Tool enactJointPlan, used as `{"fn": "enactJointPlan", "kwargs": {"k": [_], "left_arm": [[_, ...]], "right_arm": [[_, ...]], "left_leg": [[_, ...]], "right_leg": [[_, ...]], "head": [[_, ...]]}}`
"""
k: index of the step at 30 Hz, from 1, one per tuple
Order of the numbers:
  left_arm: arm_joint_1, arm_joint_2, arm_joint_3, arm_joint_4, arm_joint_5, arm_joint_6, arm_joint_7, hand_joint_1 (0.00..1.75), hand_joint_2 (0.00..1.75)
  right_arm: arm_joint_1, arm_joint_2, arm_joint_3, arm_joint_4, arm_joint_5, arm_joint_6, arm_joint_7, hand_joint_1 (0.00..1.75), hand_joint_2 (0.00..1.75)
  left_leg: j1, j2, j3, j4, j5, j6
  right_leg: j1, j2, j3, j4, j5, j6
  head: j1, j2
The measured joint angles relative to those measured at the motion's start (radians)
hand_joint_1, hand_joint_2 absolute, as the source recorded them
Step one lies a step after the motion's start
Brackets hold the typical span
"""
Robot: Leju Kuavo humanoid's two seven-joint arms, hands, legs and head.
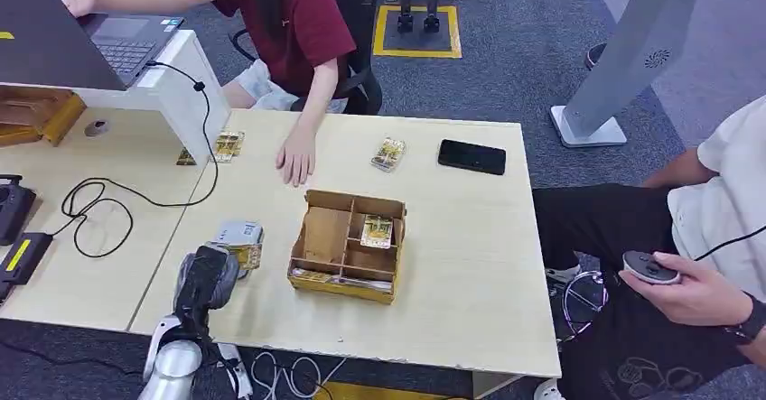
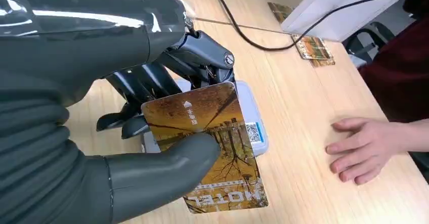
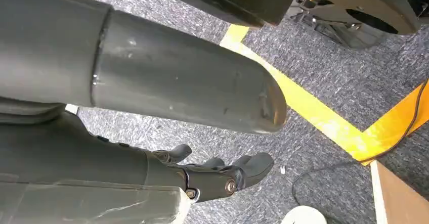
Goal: Pass the card to the sensor for recognition and then transmit it.
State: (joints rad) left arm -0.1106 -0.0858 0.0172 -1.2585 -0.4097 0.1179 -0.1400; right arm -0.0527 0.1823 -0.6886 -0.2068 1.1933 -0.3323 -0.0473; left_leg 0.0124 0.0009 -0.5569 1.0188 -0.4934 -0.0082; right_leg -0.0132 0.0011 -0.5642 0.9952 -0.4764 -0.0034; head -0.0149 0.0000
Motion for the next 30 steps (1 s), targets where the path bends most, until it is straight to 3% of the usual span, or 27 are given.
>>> {"fn": "enactJointPlan", "kwargs": {"k": [12,30], "left_arm": [[-0.116,0.000,-0.002,0.066,-0.002,0.050,0.035,1.75,1.75],[-0.177,-0.002,-0.002,0.139,-0.030,0.084,0.043,1.75,1.75]], "right_arm": [[0.000,0.002,0.004,0.000,0.000,0.010,0.001,0.00,0.00],[-0.001,0.002,0.018,0.000,0.000,0.016,0.001,0.00,0.00]], "left_leg": [[0.000,0.000,0.000,0.000,0.000,0.000],[0.000,0.000,0.000,0.000,0.000,0.000]], "right_leg": [[0.000,0.000,0.000,0.000,0.000,0.000],[0.000,0.000,0.000,0.000,0.000,0.000]], "head": [[0.000,0.000],[0.000,0.000]]}}
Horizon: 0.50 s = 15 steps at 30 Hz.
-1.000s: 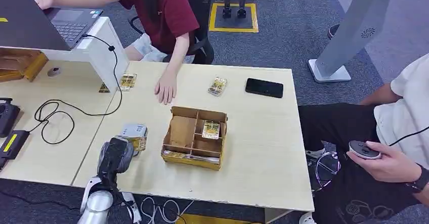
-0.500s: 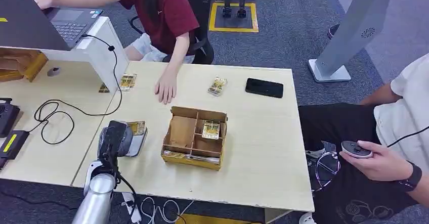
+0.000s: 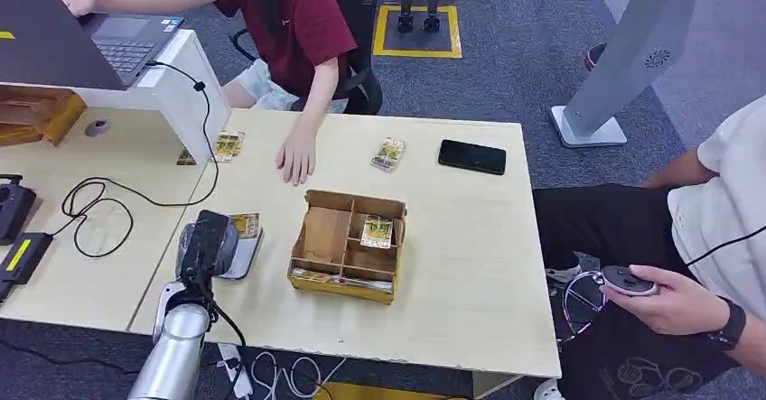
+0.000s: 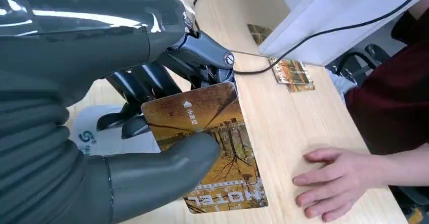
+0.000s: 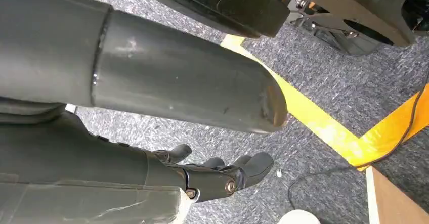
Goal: Pass the card to the sensor for recognition and then transmit it.
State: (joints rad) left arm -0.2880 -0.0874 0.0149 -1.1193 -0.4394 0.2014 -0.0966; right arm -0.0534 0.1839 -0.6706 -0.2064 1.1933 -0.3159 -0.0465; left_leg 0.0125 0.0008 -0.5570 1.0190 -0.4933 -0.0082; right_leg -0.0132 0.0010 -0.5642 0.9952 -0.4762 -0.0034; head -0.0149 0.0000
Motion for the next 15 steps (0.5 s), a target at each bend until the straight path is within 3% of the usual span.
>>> {"fn": "enactJointPlan", "kwargs": {"k": [15], "left_arm": [[-0.041,0.008,0.017,0.130,-0.099,0.085,0.010,1.75,1.75]], "right_arm": [[0.000,0.000,0.024,0.000,0.000,0.004,-0.002,0.00,0.00]], "left_leg": [[0.000,0.000,0.000,0.000,0.000,0.000]], "right_leg": [[0.000,0.000,0.000,0.000,0.000,0.000]], "head": [[0.000,0.000]]}}
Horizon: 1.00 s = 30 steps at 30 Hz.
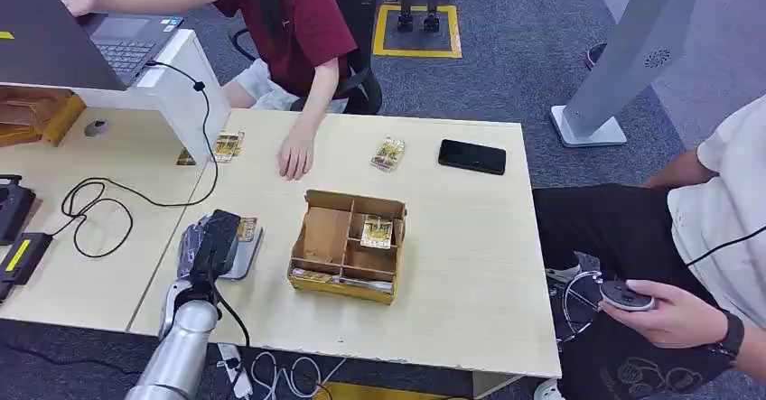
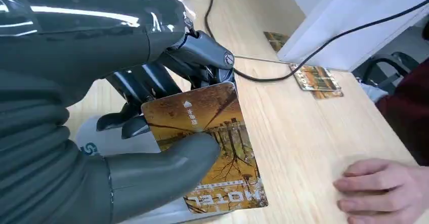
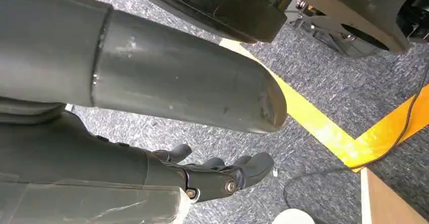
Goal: Pass the card to the sensor for recognition and then transmit it.
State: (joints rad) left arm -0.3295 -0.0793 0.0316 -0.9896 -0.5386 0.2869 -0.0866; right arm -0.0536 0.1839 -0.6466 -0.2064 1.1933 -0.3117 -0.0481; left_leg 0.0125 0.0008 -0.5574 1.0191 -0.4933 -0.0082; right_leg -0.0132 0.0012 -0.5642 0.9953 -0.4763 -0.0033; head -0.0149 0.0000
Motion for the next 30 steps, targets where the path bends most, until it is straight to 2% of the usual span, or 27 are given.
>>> {"fn": "enactJointPlan", "kwargs": {"k": [30], "left_arm": [[-0.005,0.004,0.046,0.038,-0.037,0.013,-0.018,1.75,1.75]], "right_arm": [[0.000,0.000,0.003,0.000,0.000,-0.001,0.000,0.00,0.00]], "left_leg": [[0.000,0.000,0.000,0.000,0.000,0.000]], "right_leg": [[0.000,0.000,0.000,0.000,0.000,0.000]], "head": [[0.000,0.000]]}}
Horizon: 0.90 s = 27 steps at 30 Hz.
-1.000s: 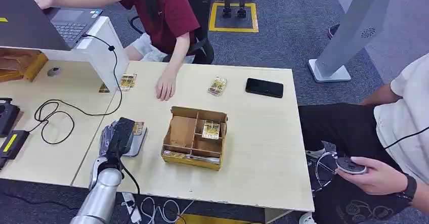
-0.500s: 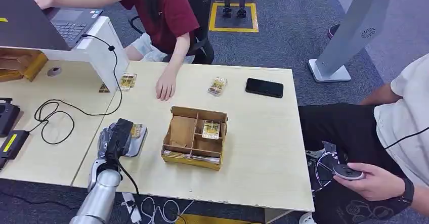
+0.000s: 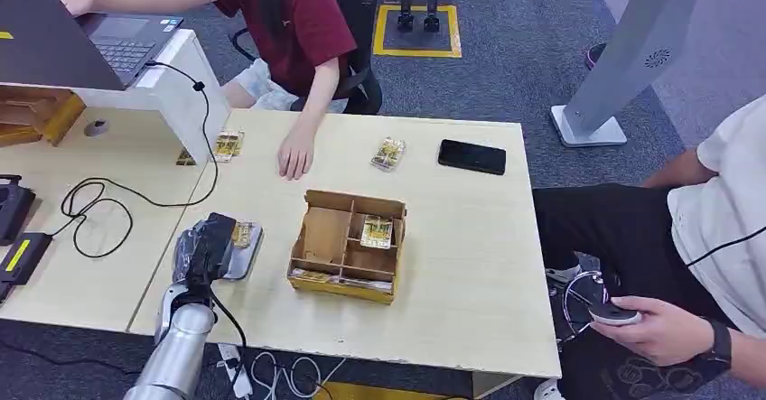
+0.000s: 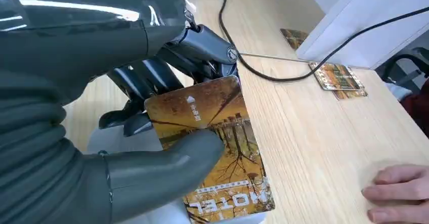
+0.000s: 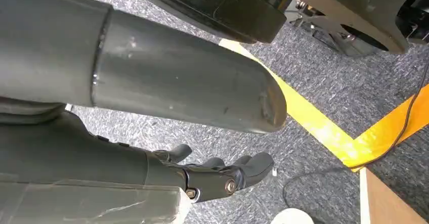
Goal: Pass the card to the sensor for recognition and then transmit it.
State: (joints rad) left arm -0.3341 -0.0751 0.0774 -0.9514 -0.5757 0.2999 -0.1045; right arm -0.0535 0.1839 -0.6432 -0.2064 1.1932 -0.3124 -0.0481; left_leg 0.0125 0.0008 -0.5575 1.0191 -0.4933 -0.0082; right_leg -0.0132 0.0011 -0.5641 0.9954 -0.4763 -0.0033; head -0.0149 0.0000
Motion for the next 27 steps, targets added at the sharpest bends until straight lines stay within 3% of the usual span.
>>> {"fn": "enactJointPlan", "kwargs": {"k": [15,27], "left_arm": [[-0.002,-0.002,0.023,0.064,-0.309,0.152,0.076,1.75,1.75],[-0.003,-0.002,0.024,0.080,-0.341,0.165,0.089,1.75,1.75]], "right_arm": [[0.000,0.003,0.002,0.000,0.000,0.001,-0.001,0.00,0.00],[0.000,0.003,0.002,0.000,0.000,0.001,-0.002,0.00,0.00]], "left_leg": [[0.000,0.000,0.001,0.000,0.000,0.000],[0.000,0.000,0.001,0.000,0.000,0.000]], "right_leg": [[0.000,0.000,0.000,0.000,0.000,0.000],[0.000,0.000,0.001,0.000,0.000,0.000]], "head": [[0.000,0.000],[0.000,0.000]]}}
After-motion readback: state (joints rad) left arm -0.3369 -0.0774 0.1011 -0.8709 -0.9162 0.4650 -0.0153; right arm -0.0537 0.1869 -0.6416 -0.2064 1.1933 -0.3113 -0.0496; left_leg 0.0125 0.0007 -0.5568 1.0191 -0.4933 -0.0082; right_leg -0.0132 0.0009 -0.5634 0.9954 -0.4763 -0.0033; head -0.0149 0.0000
